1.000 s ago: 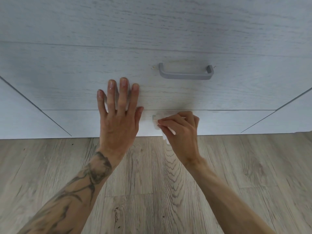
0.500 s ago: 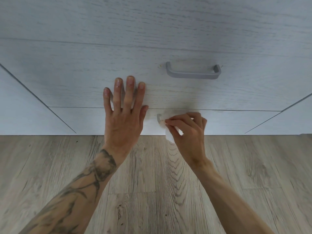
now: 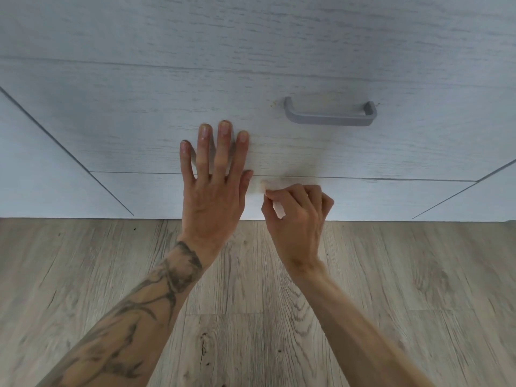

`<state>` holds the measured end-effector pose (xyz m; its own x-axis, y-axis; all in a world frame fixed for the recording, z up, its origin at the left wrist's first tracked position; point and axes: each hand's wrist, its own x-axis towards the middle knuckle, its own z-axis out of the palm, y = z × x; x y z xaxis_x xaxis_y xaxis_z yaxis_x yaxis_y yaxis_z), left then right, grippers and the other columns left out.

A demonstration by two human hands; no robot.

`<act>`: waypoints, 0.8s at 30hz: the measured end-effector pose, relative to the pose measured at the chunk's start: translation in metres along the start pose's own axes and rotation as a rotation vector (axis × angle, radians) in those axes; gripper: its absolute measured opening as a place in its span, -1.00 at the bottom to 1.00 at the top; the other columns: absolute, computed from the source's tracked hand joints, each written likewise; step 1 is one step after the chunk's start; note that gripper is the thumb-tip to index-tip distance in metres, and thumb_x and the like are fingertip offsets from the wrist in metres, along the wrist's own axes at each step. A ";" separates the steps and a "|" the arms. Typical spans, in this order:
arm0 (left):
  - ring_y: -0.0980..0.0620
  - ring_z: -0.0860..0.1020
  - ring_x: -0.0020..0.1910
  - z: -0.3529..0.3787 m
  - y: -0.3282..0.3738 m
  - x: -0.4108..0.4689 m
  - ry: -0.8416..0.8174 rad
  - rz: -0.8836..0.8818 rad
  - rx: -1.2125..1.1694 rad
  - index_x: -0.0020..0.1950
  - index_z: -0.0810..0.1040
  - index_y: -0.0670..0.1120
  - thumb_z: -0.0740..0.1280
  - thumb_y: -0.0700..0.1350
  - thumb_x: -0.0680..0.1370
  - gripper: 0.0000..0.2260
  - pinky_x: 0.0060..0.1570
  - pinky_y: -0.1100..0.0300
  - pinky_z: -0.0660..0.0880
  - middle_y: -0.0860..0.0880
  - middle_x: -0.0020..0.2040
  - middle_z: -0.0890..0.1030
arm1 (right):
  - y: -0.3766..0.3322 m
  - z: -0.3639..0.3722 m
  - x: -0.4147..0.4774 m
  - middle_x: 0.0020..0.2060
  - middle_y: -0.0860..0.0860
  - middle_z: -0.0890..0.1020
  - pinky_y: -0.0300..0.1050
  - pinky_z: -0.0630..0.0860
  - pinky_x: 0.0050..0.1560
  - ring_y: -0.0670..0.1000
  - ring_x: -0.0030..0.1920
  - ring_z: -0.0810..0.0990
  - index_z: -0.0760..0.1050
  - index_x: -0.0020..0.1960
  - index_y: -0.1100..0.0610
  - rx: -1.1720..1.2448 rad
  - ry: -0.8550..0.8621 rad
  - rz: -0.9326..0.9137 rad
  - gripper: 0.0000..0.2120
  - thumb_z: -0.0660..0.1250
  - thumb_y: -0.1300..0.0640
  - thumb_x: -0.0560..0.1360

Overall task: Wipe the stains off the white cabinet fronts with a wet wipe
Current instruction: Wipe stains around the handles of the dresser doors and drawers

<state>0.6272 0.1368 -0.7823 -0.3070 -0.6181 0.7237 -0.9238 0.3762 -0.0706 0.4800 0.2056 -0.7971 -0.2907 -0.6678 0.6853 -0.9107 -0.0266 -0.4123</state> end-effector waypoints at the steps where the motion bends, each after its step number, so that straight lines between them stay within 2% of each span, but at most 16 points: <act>1: -0.28 -0.11 0.69 0.000 0.000 -0.001 0.004 0.005 0.005 0.74 -0.23 -0.12 0.17 0.12 0.80 -0.28 0.65 -0.33 0.06 -0.21 0.70 -0.16 | -0.002 0.000 -0.002 -0.22 -0.14 0.67 0.03 0.38 0.10 0.04 -0.01 0.56 0.71 -0.13 -0.01 -0.005 0.006 0.016 -0.92 0.58 0.13 0.48; 6: -0.27 -0.08 0.68 0.000 -0.001 -0.001 0.009 0.011 0.021 0.74 -0.21 -0.12 0.15 0.12 0.80 -0.29 0.65 -0.31 0.04 -0.20 0.69 -0.13 | -0.008 0.008 0.008 -0.23 -0.12 0.68 0.08 0.39 0.09 0.07 -0.06 0.59 0.71 -0.15 -0.01 -0.020 0.022 0.052 -0.91 0.59 0.13 0.46; 10: -0.27 -0.12 0.70 0.001 -0.002 -0.002 0.005 0.011 0.027 0.74 -0.21 -0.12 0.14 0.12 0.81 -0.30 0.66 -0.30 0.01 -0.20 0.69 -0.14 | -0.002 0.001 0.000 -0.23 -0.13 0.67 0.02 0.33 0.11 0.06 -0.04 0.58 0.71 -0.15 -0.01 0.008 0.015 0.025 -0.91 0.60 0.14 0.45; 15: -0.27 -0.07 0.67 0.001 0.000 -0.001 0.013 0.006 0.033 0.74 -0.21 -0.12 0.15 0.13 0.80 -0.29 0.65 -0.31 0.07 -0.20 0.69 -0.11 | -0.006 0.007 0.010 -0.20 -0.13 0.69 0.11 0.41 0.10 0.08 -0.01 0.59 0.70 -0.15 -0.02 -0.009 -0.030 0.040 -0.91 0.59 0.13 0.46; 19: -0.27 -0.07 0.68 0.000 -0.001 -0.001 0.007 0.019 0.040 0.74 -0.20 -0.12 0.15 0.13 0.80 -0.30 0.66 -0.30 0.06 -0.20 0.70 -0.12 | 0.005 0.002 0.005 -0.21 -0.14 0.68 0.04 0.35 0.10 0.08 -0.04 0.57 0.71 -0.12 0.01 0.005 0.004 -0.063 -0.91 0.60 0.15 0.46; 24: -0.27 -0.08 0.68 0.000 -0.002 -0.002 -0.004 0.023 0.034 0.74 -0.21 -0.11 0.13 0.13 0.81 -0.30 0.67 -0.29 0.01 -0.19 0.70 -0.14 | 0.025 -0.010 -0.004 -0.07 -0.07 0.74 -0.05 0.40 0.04 0.09 0.02 0.57 0.73 -0.09 0.11 0.089 -0.031 -0.148 -0.93 0.58 0.23 0.46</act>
<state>0.6293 0.1377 -0.7838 -0.3288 -0.6126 0.7187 -0.9238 0.3668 -0.1100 0.4549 0.2151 -0.8037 -0.1453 -0.6744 0.7239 -0.9129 -0.1907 -0.3609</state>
